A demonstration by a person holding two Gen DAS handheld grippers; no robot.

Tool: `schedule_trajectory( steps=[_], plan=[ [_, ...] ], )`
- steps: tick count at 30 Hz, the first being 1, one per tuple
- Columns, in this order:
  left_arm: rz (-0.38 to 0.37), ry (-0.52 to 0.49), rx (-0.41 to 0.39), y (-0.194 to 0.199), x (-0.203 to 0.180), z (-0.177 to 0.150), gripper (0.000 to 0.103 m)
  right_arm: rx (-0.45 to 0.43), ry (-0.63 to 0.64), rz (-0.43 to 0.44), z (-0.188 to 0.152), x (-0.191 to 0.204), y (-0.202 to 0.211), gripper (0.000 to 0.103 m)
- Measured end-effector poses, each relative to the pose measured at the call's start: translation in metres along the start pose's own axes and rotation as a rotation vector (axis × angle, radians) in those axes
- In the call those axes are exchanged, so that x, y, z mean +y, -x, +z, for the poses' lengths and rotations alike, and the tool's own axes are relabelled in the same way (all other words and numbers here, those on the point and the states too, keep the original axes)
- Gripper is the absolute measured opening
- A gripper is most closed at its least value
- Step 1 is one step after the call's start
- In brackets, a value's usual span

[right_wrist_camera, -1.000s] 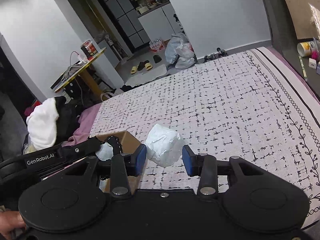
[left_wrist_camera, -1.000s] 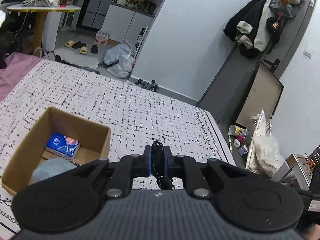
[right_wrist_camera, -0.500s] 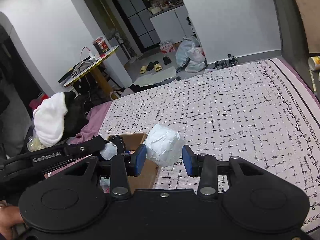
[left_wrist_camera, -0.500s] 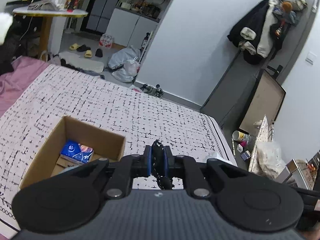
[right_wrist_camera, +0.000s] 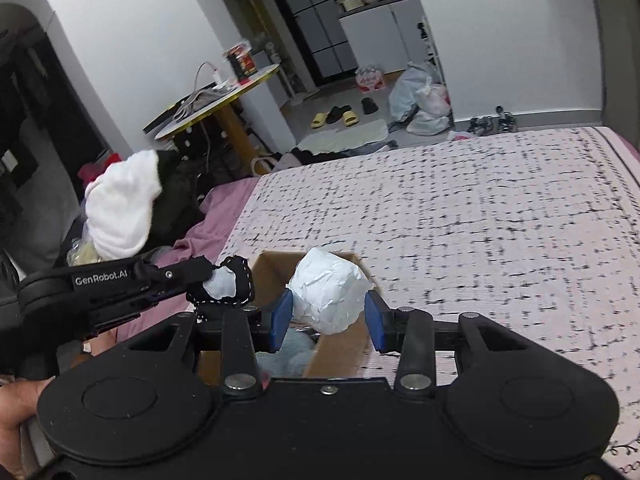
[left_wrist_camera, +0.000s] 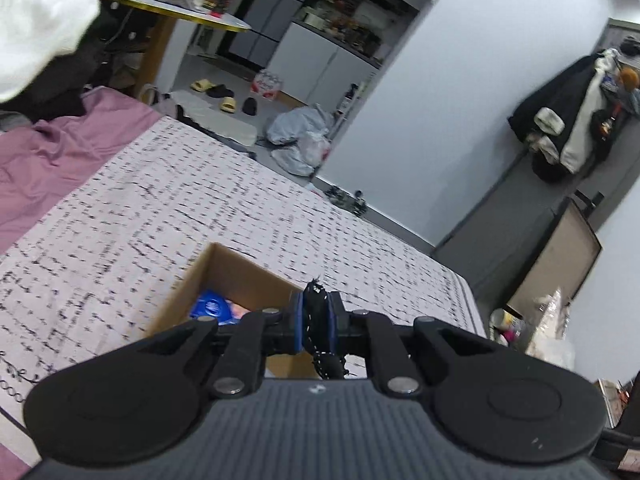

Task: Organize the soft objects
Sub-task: 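Carry the pouch and the tissue over the box with both tools, then open both grippers to drop the pouch and tissue into the box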

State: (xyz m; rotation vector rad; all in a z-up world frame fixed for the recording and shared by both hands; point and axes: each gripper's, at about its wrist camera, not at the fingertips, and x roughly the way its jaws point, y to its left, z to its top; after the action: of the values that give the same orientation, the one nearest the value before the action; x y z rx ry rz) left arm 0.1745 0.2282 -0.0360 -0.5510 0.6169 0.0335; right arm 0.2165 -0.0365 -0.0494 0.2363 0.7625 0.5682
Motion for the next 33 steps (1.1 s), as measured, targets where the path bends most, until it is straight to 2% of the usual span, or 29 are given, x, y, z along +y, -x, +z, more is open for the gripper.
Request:
schedule_trajectory(
  steps=[13, 20, 27, 29, 33],
  plan=[
    [0.043, 0.114, 0.002, -0.017, 0.042, 0.002, 0.011, 0.059, 0.032, 0.022, -0.003, 0.032, -0.052, 0.039],
    [0.058, 0.116, -0.025, -0.030, 0.052, 0.000, 0.012, 0.074, 0.030, 0.016, -0.002, 0.038, -0.075, 0.039],
    [0.118, 0.118, -0.038, -0.039, 0.051, -0.004, 0.015, 0.072, 0.025, 0.009, 0.004, 0.038, -0.090, 0.039],
    [0.122, 0.119, -0.029, -0.042, 0.051, -0.004, 0.018, 0.075, 0.020, 0.006, 0.005, 0.039, -0.094, 0.039],
    [0.136, 0.124, -0.022, -0.040, 0.051, -0.003, 0.044, 0.078, 0.017, -0.008, 0.005, 0.037, -0.098, 0.042]
  ],
)
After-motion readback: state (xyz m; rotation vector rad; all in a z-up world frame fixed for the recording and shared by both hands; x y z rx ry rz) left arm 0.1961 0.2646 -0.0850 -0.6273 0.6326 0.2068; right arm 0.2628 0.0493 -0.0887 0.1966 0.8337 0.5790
